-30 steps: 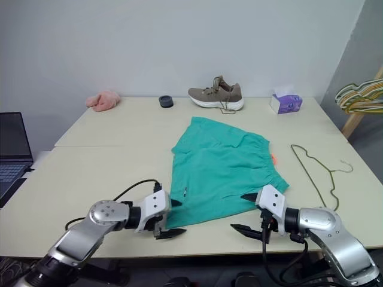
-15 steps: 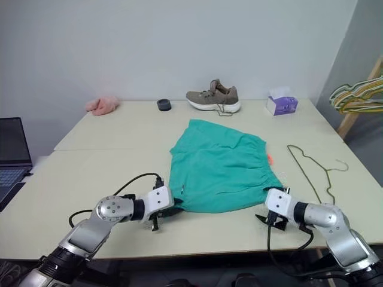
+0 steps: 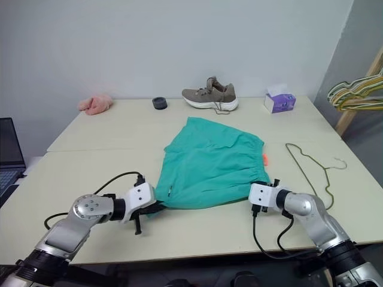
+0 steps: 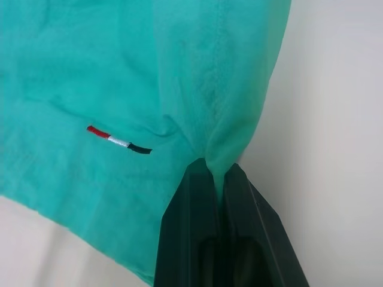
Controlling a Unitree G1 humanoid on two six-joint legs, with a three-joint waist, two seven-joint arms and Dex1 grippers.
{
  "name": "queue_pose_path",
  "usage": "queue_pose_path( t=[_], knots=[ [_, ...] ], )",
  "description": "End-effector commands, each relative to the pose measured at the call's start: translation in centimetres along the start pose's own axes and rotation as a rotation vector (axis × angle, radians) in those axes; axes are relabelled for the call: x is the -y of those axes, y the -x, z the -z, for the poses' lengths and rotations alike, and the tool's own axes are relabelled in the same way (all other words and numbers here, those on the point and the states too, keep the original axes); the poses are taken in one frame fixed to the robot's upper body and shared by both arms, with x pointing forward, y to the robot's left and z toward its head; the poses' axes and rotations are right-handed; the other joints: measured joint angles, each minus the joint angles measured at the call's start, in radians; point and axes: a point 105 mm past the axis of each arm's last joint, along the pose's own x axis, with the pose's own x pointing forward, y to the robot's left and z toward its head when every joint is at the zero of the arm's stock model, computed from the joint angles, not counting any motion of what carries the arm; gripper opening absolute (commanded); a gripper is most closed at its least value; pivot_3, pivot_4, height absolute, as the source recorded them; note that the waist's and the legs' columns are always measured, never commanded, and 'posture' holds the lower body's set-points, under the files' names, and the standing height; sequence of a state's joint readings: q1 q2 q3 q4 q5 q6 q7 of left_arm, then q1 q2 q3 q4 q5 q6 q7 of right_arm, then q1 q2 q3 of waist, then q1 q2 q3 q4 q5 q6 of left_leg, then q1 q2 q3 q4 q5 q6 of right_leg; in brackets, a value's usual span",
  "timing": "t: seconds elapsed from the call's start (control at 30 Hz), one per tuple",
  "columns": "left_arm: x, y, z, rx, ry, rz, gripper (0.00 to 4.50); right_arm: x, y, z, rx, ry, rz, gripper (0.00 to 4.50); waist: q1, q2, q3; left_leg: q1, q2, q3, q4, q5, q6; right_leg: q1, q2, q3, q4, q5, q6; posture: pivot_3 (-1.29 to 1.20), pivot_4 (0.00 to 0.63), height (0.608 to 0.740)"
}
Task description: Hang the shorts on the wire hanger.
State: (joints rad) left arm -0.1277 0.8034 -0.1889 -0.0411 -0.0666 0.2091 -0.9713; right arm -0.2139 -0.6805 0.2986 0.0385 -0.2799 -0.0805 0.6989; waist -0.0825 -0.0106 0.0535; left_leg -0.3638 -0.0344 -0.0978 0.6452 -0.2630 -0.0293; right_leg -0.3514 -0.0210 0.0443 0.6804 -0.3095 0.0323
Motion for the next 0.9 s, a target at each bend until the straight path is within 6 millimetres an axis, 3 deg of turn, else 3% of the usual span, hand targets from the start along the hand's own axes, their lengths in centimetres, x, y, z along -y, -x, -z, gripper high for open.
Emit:
queue_pose_path(
  t=[0.03, 0.1, 0.27, 0.43, 0.6, 0.83, 0.9],
  knots=[
    [0.0, 1.4, -0.3, -0.009, -0.052, 0.014, 0.00, 1.0, 0.6, -0.7, 0.052, 0.035, -0.029, 0.60, 0.000, 0.000, 0.000, 0.000, 0.000, 0.000, 0.000, 0.000, 0.000, 0.000, 0.000, 0.000, 0.000, 0.000, 0.000, -0.09, 0.000, 0.740],
    [0.9, 2.0, 0.0, -0.026, -0.057, 0.077, 0.00, 0.7, 0.8, -1.3, 0.086, 0.037, -0.076, 0.04, -0.002, 0.000, 0.000, 0.000, 0.000, 0.000, 0.000, 0.000, 0.000, 0.000, 0.000, 0.000, 0.000, 0.000, 0.000, -0.09, 0.000, 0.740],
    [3.7, 4.3, 0.5, -0.078, -0.034, 0.250, 0.00, -0.9, 1.8, -3.2, 0.186, 0.065, -0.240, 0.04, -0.003, 0.001, 0.000, 0.001, 0.001, 0.001, 0.000, 0.000, 0.000, 0.000, 0.001, 0.000, 0.000, -0.001, -0.001, -0.09, 0.000, 0.740],
    [6.9, 6.4, 0.5, -0.103, 0.043, 0.417, 0.00, -2.4, 3.7, -3.7, 0.205, 0.082, -0.392, 0.04, -0.001, 0.001, 0.001, 0.001, 0.001, 0.001, 0.000, 0.000, 0.000, 0.000, 0.001, 0.000, 0.000, -0.001, 0.000, -0.09, 0.000, 0.740],
    [7.6, 6.7, 0.7, -0.107, 0.061, 0.414, 0.00, -3.9, 5.9, -4.2, 0.188, 0.045, -0.551, 0.04, 0.007, 0.002, 0.001, 0.001, 0.002, 0.000, 0.000, 0.000, 0.000, 0.000, 0.000, -0.001, 0.000, -0.002, 0.001, -0.09, 0.000, 0.740],
    [9.4, 6.4, 0.1, -0.083, 0.100, 0.463, 0.00, -5.0, 6.3, -4.6, 0.153, 0.019, -0.653, 0.04, 0.012, 0.001, 0.001, 0.005, 0.004, 0.001, 0.000, 0.000, 0.000, 0.000, 0.001, -0.002, 0.000, -0.002, 0.000, -0.09, 0.000, 0.740],
    [9.9, 6.7, 0.0, -0.082, 0.138, 0.488, 0.23, -5.1, 6.6, -4.4, 0.136, 0.030, -0.673, 0.46, 0.015, 0.001, 0.001, 0.004, 0.004, 0.001, 0.000, 0.000, 0.000, -0.001, 0.001, -0.002, 0.000, -0.003, -0.001, -0.10, 0.000, 0.740]
  ],
)
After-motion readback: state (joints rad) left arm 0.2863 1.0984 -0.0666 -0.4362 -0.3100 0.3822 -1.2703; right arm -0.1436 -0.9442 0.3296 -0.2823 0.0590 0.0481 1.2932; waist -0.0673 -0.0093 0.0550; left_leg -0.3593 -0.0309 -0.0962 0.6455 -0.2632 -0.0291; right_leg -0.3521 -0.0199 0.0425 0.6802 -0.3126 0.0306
